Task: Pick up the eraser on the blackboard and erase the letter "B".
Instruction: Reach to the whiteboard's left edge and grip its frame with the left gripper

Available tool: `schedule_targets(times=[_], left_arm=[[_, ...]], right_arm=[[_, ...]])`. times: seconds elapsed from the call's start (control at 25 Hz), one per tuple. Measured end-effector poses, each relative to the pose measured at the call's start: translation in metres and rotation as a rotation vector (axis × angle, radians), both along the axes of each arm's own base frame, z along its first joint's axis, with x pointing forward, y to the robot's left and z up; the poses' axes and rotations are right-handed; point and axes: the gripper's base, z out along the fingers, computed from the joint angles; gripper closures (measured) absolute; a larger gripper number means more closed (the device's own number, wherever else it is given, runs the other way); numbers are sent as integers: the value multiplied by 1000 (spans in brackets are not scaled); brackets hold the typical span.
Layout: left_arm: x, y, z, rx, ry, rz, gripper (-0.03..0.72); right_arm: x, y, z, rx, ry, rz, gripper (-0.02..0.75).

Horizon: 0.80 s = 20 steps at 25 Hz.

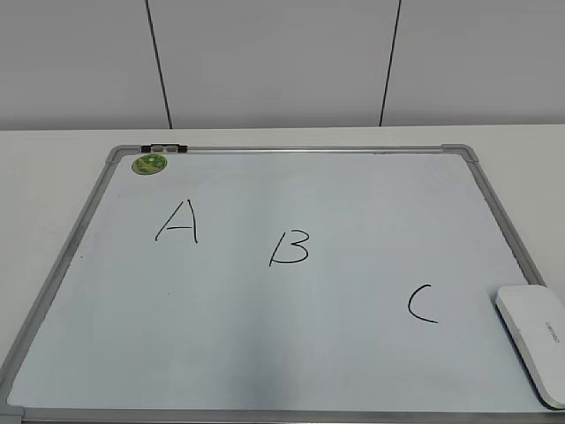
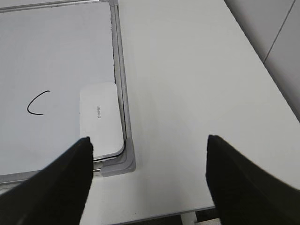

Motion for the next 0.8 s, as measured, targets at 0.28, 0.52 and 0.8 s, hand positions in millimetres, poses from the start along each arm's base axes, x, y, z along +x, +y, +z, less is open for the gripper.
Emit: schedule_targets(times=[0.28,0.52,0.8], left_arm=[[0,0,0,0,0,0,450],[0,0,0,4,2,3,450],[30,-1,28,11,99,1,447]], right_arm=[[0,0,0,0,0,0,184],[0,0,0,0,0,0,184],[0,0,0,0,0,0,184]])
